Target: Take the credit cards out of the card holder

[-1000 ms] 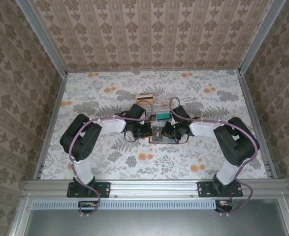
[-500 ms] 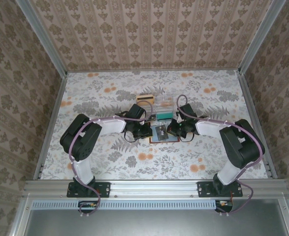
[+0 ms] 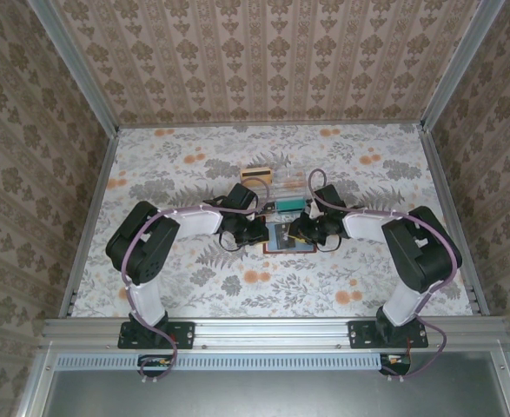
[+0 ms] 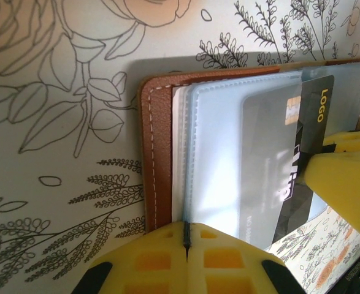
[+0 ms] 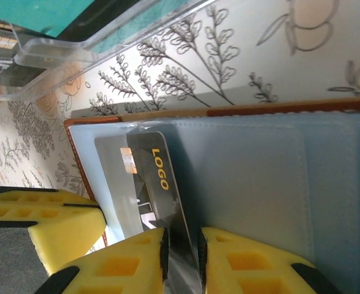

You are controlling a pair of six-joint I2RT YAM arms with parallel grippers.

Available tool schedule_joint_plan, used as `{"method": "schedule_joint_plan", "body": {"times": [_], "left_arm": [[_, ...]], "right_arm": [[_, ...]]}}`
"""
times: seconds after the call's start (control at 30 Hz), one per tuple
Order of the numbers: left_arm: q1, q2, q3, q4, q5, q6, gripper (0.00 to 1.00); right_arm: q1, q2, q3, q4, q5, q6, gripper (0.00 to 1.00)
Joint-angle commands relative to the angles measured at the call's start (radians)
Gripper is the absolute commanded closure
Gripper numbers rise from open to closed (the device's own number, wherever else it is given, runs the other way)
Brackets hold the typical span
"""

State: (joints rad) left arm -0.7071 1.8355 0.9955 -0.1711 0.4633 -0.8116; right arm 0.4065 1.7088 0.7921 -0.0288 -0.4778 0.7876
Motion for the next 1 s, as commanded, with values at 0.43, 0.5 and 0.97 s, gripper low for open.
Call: {"method": "schedule_joint_plan", "body": {"times": [0.43,0.5,0.97], "left_arm": [[-0.006,0.009,-0.022,-0.085,-0.034,0.015,1.0],[-0.005,0.003,-0.028,-0.091,-0.037,0.017,1.0],[-0.001,-0.032,-0.028,-0.107,-0.037,0.034,1.0]], "right_arm": [[-0.019,-0.037,-0.05,-0.051,0.012,-0.072,1.0],[-0.038,-0.061,-0.07,-0.063,0.017,-0.084,1.0],[-0.166,-0.27,-0.126,-0.203,0.013,-0.205,1.0]]}}
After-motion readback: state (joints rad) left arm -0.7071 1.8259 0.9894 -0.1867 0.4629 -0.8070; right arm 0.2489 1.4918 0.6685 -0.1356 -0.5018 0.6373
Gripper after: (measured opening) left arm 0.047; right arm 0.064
